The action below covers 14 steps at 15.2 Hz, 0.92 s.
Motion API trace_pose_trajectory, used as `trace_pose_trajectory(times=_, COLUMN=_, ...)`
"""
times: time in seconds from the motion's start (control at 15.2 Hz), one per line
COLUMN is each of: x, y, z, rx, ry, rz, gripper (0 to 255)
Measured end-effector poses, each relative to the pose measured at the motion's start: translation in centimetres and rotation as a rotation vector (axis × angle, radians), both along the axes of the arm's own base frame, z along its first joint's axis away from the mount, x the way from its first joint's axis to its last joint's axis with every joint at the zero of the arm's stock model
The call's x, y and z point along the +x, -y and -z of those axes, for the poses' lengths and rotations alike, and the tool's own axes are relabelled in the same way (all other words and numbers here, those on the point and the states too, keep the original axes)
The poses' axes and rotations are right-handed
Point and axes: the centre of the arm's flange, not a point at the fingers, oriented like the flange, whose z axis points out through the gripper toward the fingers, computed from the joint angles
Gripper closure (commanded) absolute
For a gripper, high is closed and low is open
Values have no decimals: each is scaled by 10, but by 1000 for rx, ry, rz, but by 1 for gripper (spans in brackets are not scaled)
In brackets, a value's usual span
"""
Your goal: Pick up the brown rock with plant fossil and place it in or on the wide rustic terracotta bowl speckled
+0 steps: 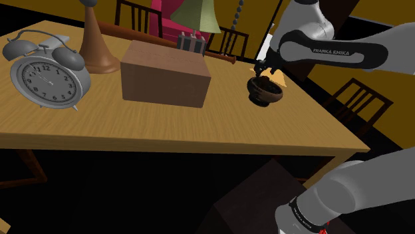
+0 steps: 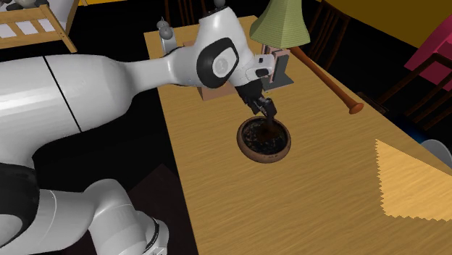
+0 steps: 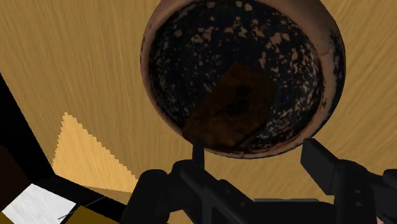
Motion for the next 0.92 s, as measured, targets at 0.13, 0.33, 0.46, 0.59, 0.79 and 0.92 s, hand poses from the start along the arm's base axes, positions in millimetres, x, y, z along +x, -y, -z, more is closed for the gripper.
trace_pose_trajectory(times=0.13, x=-34, y=44, z=4, rx=236, ry=219, rz=148, gripper=0)
trace_pose_trajectory(times=0.33, x=-58, y=76, z=20, rx=431, ry=412, rz=277, gripper=0)
trace_pose_trajectory(times=0.46, x=-58, y=81, z=28, rx=453, ry=435, rz=294, gripper=0)
trace_pose_trajectory(times=0.59, x=-52, y=83, z=36, rx=458, ry=441, rz=298, gripper=0)
trace_pose_trajectory(times=0.79, x=-47, y=85, z=47, rx=460, ry=443, rz=300, gripper=0)
trace_pose_trajectory(times=0.92, x=-46, y=85, z=48, rx=460, ry=443, rz=300, gripper=0)
